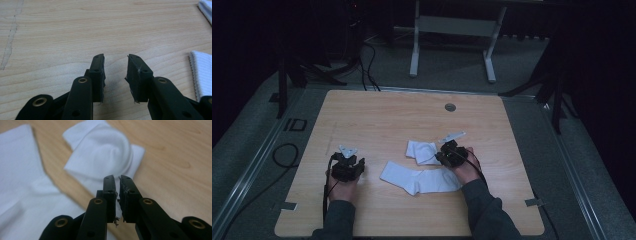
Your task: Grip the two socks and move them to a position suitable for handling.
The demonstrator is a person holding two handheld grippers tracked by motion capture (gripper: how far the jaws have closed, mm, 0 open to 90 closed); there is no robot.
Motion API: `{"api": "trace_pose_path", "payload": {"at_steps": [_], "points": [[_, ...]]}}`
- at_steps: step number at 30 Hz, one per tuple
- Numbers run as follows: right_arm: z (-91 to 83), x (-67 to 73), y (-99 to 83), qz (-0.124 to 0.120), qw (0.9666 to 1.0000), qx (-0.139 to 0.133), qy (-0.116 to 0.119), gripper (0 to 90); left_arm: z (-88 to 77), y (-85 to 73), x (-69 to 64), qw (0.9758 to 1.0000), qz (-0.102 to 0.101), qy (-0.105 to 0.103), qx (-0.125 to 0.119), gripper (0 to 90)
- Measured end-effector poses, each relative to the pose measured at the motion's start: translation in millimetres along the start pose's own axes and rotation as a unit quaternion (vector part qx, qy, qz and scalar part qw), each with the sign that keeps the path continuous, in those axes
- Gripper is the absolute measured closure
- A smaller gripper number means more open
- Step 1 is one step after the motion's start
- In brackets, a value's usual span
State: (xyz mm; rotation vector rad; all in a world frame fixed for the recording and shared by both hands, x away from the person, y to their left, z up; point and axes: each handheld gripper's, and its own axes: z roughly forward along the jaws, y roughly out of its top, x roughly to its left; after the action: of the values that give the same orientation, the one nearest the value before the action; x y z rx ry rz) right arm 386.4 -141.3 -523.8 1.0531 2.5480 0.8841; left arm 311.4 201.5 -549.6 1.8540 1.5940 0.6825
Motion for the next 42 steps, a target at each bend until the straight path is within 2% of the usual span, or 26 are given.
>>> {"api": "trace_pose_path", "payload": {"at_steps": [5, 7, 11, 21, 29, 33, 35, 36, 37, 42], "points": [[9.8, -6.5, 10.2, 0.015, 0.9998, -0.005, -0.007, 81.6, 0.3, 0.1, -0.4, 1.0, 0.001, -0.001, 0.001, 66.4], [16.1, -12.5, 14.8, 0.037, 0.9992, -0.01, -0.004, 80.1, 0.3, 0.2, -0.4, 1.0, 0.002, -0.002, 0.001, 66.4], [20.6, -16.0, 21.3, 0.054, 0.9984, -0.012, 0.0, 79.4, 0.5, 0.2, -0.1, 1.0, 0.0, -0.002, 0.001, 66.4], [38.2, -15.5, 29.1, 0.051, 0.9984, 0.023, 0.011, 72.7, 0.6, 0.4, 0.0, 1.0, 0.0, -0.002, 0.001, 66.4], [31.8, -11.2, 38.0, 0.049, 0.9987, 0.002, 0.016, 71.1, 1.2, 0.6, -1.1, 1.0, 0.004, -0.002, 0.002, 66.4], [40.5, -9.6, 43.2, 0.047, 0.9987, 0.011, 0.017, 69.8, 1.3, 0.6, -1.0, 1.0, 0.003, -0.002, 0.002, 66.3], [47.7, -9.9, 43.8, 0.05, 0.9983, 0.027, 0.016, 72.8, 1.0, 0.6, -0.6, 1.0, 0.003, -0.002, 0.001, 66.4], [50.7, -10.2, 43.6, 0.05, 0.998, 0.034, 0.02, 80.7, 0.7, 0.7, -0.3, 1.0, 0.004, -0.002, 0.001, 66.4], [51.1, -9.7, 43.4, 0.05, 0.9979, 0.035, 0.023, 83.8, 0.6, 0.7, 0.0, 1.0, 0.003, -0.002, 0.001, 66.4], [36.8, -0.9, 46.7, 0.036, 0.9989, 0.015, 0.026, 85.7, 0.8, 0.8, 0.3, 1.0, 0.003, -0.002, 0.002, 66.4]]}}
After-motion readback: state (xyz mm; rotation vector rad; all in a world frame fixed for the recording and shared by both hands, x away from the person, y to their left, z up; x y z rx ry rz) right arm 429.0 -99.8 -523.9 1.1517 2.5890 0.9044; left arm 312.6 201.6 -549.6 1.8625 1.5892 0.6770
